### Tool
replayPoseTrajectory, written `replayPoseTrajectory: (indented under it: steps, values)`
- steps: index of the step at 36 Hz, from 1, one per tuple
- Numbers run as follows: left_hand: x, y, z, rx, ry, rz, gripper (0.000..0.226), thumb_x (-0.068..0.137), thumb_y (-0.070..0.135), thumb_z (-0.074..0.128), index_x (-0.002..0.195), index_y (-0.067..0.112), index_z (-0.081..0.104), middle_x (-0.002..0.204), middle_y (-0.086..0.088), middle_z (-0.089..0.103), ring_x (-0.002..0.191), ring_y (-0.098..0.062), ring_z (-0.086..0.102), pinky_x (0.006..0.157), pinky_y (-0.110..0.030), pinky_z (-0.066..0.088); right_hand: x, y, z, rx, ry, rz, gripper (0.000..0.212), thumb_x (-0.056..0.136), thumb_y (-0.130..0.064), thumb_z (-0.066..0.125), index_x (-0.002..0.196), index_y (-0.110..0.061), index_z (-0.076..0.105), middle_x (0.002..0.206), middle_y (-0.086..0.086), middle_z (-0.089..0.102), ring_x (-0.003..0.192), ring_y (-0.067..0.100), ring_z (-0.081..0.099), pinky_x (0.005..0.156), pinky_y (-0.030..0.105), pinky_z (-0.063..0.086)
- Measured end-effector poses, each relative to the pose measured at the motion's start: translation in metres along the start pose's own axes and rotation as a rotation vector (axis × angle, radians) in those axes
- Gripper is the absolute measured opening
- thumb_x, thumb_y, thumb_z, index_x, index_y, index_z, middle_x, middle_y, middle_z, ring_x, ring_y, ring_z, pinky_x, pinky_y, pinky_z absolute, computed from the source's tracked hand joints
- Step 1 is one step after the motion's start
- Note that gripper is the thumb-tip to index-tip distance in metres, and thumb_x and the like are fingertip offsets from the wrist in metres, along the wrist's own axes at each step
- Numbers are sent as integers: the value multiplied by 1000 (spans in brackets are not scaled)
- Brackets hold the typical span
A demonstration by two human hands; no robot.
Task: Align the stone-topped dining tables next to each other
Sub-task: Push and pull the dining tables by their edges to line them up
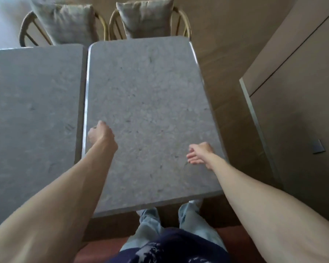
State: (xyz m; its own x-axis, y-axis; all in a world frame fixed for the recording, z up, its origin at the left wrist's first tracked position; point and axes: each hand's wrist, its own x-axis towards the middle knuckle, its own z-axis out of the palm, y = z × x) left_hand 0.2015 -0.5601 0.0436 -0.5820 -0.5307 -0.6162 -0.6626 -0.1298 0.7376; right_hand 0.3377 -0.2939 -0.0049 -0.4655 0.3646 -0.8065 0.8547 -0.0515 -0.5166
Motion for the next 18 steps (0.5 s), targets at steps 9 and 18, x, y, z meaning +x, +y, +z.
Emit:
replayPoseTrajectory:
  steps: [9,18]
  values:
    - [-109,53,128,-60,-582,433,24,95,9,45,95,5,69,90,-14,69,78,-24,65,71,-34,53,-27,-156,-88,448,-52,-671,22,102,-18,49,90,-11,66,97,16,69,82,25,66,75,30,50]
    - [-230,88,247,-282,-520,758,27,88,30,51,95,12,71,95,-11,74,88,-27,71,71,-32,56,-19,-241,-239,392,-250,-1102,38,100,-34,45,111,-8,70,108,10,75,103,25,71,97,45,53]
